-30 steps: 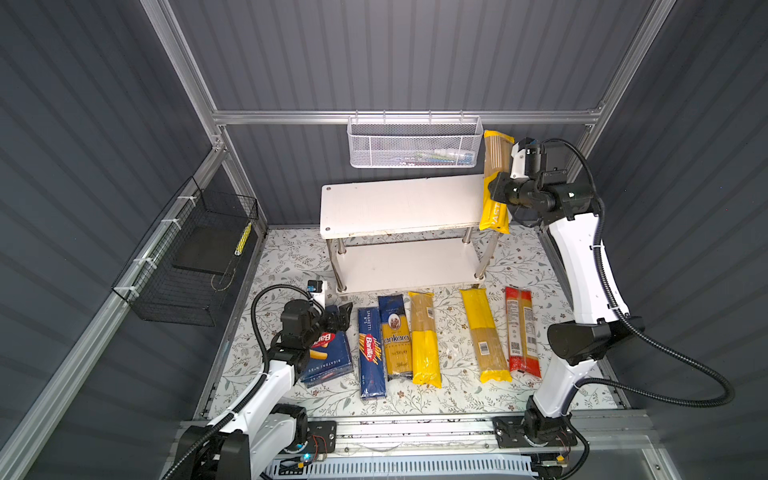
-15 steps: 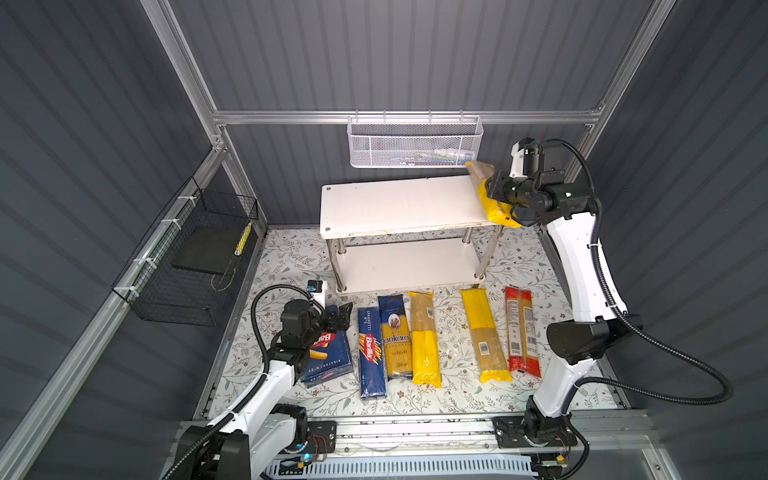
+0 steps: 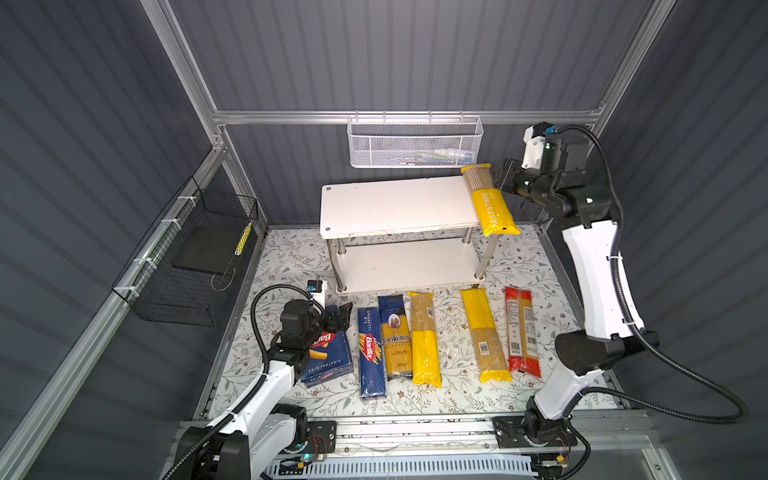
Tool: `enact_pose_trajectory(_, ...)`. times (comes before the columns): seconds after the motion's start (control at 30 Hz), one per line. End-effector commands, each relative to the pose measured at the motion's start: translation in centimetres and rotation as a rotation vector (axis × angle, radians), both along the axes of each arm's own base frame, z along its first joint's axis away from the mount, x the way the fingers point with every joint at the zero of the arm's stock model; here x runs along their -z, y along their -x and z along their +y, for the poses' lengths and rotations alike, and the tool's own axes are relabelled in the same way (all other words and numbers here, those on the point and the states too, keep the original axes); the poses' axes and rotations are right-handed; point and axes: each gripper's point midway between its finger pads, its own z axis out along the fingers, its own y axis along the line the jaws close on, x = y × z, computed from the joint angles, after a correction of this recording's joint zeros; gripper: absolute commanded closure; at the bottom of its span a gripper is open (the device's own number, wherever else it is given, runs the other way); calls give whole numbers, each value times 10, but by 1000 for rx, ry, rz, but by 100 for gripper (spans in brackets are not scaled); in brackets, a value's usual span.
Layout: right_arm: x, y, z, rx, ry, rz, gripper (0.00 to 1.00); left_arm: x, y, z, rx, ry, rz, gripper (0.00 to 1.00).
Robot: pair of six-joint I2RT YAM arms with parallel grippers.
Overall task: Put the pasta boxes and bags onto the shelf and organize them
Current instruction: 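Open the right gripper and draw it back from the shelf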
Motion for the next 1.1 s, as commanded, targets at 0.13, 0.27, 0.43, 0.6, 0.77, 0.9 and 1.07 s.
enact_pose_trajectory(0.13,21,82,9,-164,24,46,39,-4,5,3,-8,-6,-29,0)
enact_pose_trajectory(0.27,47,113,9,-188,-10,121,38,-4,6,4,-10,-5,-28,1)
enact_pose_trajectory(0.43,71,140,11,-212,-59,191,39,-5,6,5,-19,-7,-30,0)
enact_pose_trajectory(0.6,86,147,14,-216,-113,219,39,-4,6,5,-19,-8,-27,1)
enact_pose_trajectory(0.77,94,139,17,-216,-129,229,39,-4,6,6,-21,-8,-26,0)
enact_pose_trajectory(0.9,95,128,19,-222,-118,221,39,-4,5,5,-21,-7,-25,1)
enact_pose_trajectory(1.07,93,112,22,-229,-105,207,38,-2,4,5,-20,-9,-16,1)
